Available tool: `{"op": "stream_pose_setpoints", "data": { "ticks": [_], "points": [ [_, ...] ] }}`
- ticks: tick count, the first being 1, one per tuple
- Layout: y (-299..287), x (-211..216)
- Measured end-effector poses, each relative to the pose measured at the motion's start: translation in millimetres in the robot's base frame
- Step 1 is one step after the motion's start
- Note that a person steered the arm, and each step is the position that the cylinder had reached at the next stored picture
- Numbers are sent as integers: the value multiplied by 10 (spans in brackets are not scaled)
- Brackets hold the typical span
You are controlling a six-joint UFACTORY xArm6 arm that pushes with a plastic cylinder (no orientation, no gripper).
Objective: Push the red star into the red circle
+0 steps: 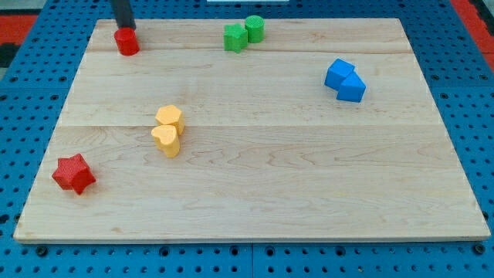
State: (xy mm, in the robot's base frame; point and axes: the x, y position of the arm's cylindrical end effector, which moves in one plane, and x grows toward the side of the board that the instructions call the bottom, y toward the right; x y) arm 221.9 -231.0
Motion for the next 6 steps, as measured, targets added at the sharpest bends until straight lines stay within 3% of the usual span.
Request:
{"op": "stream_pose_setpoints", "data": {
  "ticks": [1,2,3,5,6],
  "points": [
    [100,388],
    [223,517],
    [-265,509],
    [-739,1833],
    [-739,1983]
  ]
}}
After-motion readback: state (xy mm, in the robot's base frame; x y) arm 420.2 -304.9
